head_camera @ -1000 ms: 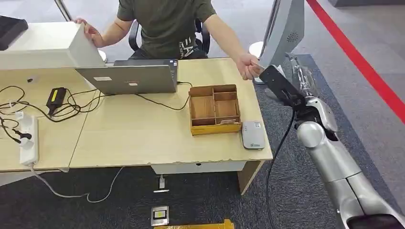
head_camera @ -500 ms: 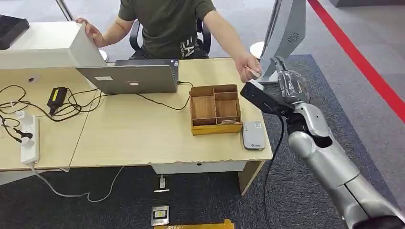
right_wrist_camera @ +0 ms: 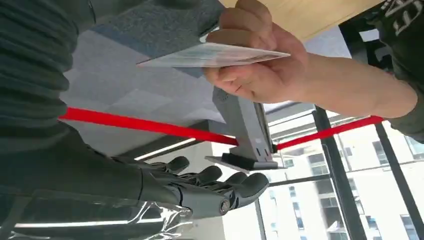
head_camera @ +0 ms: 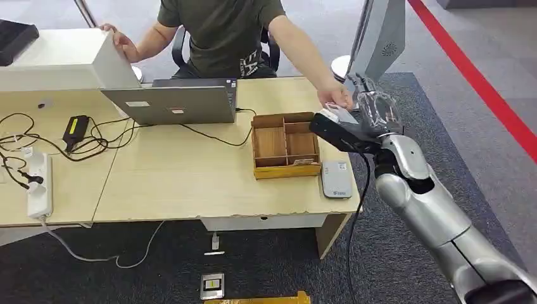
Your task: Pass the card to the sensor for recognition and then transmit it.
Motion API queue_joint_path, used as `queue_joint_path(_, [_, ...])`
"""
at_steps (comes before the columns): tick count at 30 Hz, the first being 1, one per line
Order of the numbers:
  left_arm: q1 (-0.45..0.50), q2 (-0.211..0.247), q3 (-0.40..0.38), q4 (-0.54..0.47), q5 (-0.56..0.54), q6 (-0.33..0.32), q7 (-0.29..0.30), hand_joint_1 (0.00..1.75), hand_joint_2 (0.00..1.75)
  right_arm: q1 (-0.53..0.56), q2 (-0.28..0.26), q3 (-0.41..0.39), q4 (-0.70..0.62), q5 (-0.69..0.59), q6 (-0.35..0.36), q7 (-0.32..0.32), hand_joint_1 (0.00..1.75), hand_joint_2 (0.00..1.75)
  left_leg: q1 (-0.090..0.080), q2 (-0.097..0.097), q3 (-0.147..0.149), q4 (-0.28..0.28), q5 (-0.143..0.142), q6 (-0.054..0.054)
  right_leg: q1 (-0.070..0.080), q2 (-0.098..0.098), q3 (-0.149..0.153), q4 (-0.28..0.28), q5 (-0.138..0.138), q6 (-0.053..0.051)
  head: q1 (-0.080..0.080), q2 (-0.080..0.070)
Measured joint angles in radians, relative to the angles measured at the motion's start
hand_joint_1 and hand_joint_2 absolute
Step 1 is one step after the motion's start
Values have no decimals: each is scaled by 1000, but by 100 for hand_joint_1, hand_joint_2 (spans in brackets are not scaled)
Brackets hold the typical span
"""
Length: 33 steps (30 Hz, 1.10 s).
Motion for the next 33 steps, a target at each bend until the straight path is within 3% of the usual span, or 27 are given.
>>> queue_joint_path(4, [0,0,0,0,3,0,2,0,0,-6,5,11,13,10,1,-2,0,175,0,0,0,0,0,0,0,0,0,0,0,0,0,0])
queue_joint_path(5, [0,0,0,0,5,1,3,0,0,-8,7,14,16,14,1,-2,21,175,0,0,0,0,0,0,0,0,0,0,0,0,0,0])
queue_joint_path(6, [0,0,0,0,7,2,7,0,0,-10,8,17,21,16,1,-1,175,175,0,0,0,0,0,0,0,0,0,0,0,0,0,0])
queue_joint_path(33, [0,-2,-1,-4,-4,3,11,0,0,1,12,50,41,79,13,13,175,175,0,0,0,0,0,0,0,0,0,0,0,0,0,0])
